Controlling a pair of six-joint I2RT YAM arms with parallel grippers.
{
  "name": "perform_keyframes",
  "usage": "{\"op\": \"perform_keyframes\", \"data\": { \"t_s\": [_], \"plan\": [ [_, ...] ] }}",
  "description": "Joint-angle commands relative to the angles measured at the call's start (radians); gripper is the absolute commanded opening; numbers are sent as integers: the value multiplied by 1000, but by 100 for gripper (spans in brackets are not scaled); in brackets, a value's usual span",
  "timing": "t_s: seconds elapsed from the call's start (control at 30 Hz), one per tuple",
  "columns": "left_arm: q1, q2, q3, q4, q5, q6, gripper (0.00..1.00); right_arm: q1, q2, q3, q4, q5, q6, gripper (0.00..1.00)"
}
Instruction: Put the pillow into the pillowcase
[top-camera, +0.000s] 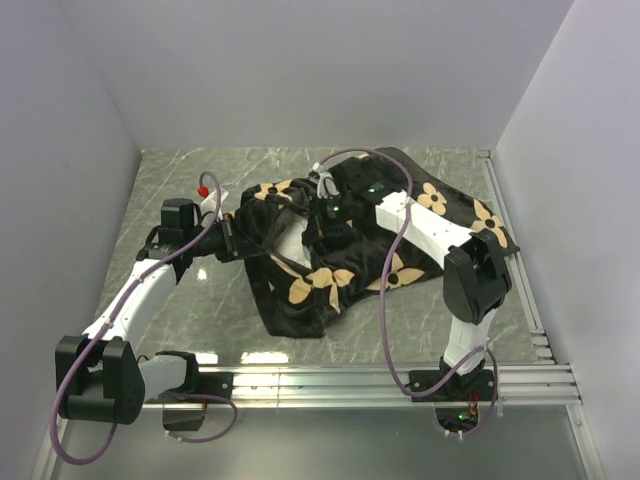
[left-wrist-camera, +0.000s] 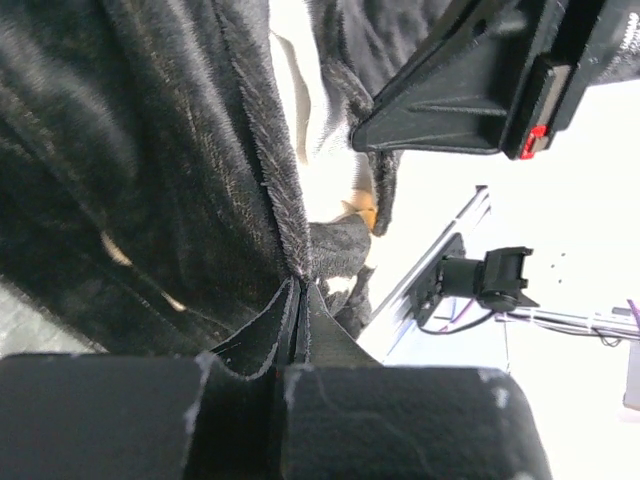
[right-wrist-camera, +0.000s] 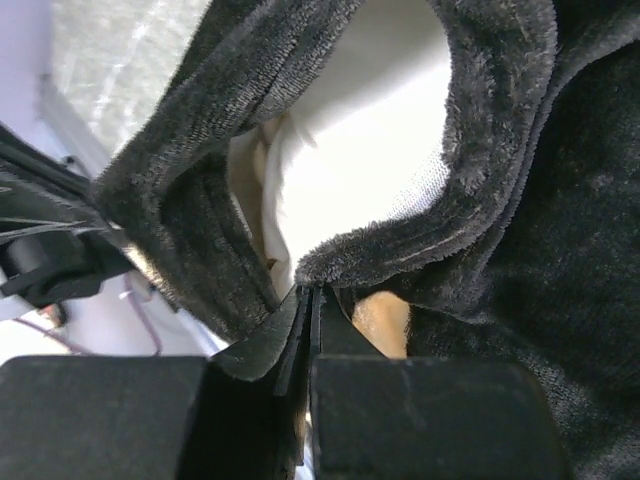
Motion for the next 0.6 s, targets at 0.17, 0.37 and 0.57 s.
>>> {"op": "perform_keyframes", "data": {
  "t_s": [0.17,0.37,0.57],
  "plan": [
    [-188,56,-28,475,30,-283,0,-58,-331,-152,313,-340,137,0],
    [-272,368,51,753,-102,-477,0,-59,-373,-177,321,-426,209,0],
    [-228,497,262,626,8,-374,38,-59,-347,-148,302,-368,201,0]
  ]
}}
